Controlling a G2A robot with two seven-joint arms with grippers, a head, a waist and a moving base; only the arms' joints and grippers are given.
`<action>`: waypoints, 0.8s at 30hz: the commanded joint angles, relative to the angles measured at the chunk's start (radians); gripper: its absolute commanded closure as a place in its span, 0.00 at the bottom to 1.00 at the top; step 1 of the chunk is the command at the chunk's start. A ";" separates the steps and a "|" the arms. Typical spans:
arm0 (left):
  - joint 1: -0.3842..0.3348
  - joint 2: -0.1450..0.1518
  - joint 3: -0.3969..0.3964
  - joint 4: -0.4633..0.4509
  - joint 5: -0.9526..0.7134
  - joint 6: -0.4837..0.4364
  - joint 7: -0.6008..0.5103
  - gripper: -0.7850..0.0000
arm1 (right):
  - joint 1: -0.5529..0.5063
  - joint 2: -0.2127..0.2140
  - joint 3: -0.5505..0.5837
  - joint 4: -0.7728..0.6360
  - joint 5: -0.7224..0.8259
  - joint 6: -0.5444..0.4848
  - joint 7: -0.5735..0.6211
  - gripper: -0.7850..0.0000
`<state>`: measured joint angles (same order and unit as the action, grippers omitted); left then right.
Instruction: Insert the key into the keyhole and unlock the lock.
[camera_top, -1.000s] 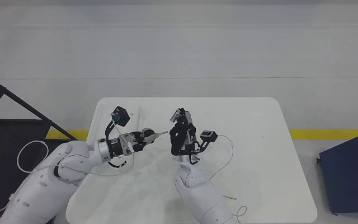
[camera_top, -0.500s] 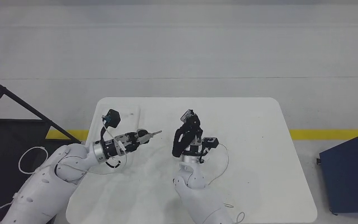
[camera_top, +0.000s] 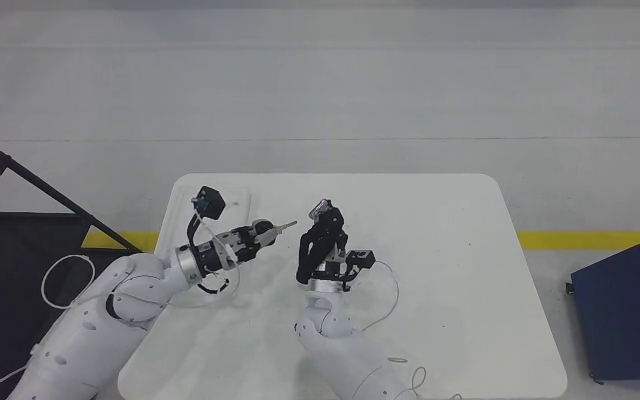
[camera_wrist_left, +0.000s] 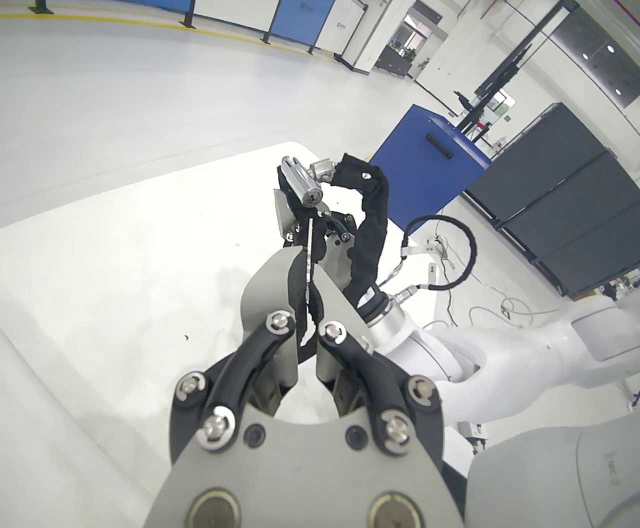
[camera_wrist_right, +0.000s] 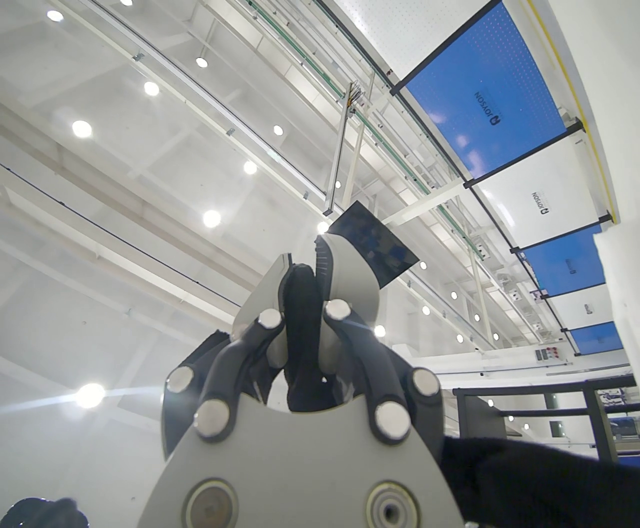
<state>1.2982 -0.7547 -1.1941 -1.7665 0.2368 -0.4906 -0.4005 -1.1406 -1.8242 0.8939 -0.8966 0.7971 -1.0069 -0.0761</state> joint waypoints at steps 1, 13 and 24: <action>-0.008 -0.004 0.007 -0.012 -0.011 0.059 -0.016 1.00 | 0.000 0.000 0.000 0.000 0.000 0.001 0.001 1.00; -0.021 -0.015 -0.017 -0.075 -0.208 0.172 -0.183 1.00 | 0.000 0.000 0.000 0.000 0.000 0.001 0.001 1.00; -0.021 -0.016 -0.049 -0.146 -0.083 0.346 -0.220 1.00 | 0.000 0.000 0.000 0.000 0.000 0.001 0.001 1.00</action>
<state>1.2784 -0.7710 -1.2421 -1.9063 0.1163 -0.1571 -0.6203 -1.1409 -1.8241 0.8941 -0.8970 0.7968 -1.0061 -0.0755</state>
